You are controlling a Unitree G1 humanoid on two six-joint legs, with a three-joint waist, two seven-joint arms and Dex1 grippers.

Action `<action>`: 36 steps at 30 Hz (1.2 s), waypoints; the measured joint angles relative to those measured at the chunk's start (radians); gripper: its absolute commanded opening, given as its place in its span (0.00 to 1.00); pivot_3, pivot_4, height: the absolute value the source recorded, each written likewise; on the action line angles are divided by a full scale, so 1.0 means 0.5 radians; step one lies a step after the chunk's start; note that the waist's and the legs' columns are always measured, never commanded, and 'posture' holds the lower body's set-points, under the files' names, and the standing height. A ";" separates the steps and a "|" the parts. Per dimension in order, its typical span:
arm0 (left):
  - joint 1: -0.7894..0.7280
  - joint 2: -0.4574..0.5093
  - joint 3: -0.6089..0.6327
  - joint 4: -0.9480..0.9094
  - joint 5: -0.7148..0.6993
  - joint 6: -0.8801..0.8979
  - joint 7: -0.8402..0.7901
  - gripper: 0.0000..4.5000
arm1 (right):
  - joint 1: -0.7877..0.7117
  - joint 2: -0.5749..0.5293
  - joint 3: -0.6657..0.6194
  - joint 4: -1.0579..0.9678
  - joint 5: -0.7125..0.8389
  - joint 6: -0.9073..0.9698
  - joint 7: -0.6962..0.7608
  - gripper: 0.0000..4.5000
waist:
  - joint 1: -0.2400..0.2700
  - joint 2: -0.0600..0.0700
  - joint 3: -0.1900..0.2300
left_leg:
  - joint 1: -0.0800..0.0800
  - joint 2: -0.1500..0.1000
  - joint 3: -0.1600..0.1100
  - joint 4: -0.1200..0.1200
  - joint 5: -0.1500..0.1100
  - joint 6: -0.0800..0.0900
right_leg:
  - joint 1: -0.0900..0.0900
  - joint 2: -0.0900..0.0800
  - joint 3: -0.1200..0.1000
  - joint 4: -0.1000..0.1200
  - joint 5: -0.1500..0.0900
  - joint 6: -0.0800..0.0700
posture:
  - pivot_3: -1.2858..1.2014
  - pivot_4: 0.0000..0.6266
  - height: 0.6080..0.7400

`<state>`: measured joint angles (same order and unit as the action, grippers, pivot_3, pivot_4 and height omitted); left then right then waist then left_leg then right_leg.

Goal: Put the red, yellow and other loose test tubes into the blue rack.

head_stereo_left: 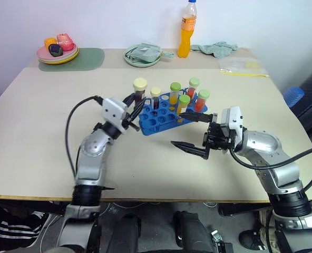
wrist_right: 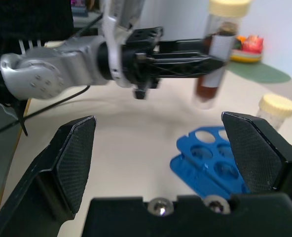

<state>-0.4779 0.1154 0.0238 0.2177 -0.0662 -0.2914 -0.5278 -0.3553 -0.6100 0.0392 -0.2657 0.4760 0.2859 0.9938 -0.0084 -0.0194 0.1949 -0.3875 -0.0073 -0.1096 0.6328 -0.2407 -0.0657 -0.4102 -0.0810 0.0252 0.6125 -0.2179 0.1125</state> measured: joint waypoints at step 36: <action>-0.226 -0.190 -0.074 0.893 -0.237 -0.260 -0.137 0.16 | 0.042 -0.040 -0.104 -0.187 0.033 0.216 -0.205 1.00 | -0.009 0.001 -0.001 | 0.005 0.000 -0.001 -0.002 0.000 0.001 | 0.002 0.001 0.000 0.002 0.000 0.002 | 0.52 0.24 1.00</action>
<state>-0.5911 0.0203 -0.0132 0.6641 -0.1848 -0.4214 -0.5961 -0.3340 -0.6298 -0.0126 -0.3589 0.4928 0.3938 0.8913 -0.0130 -0.0188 0.1945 -0.3851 -0.0072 -0.1103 0.6318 -0.2409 -0.0653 -0.4090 -0.0806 0.0250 0.6135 -0.2181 0.1136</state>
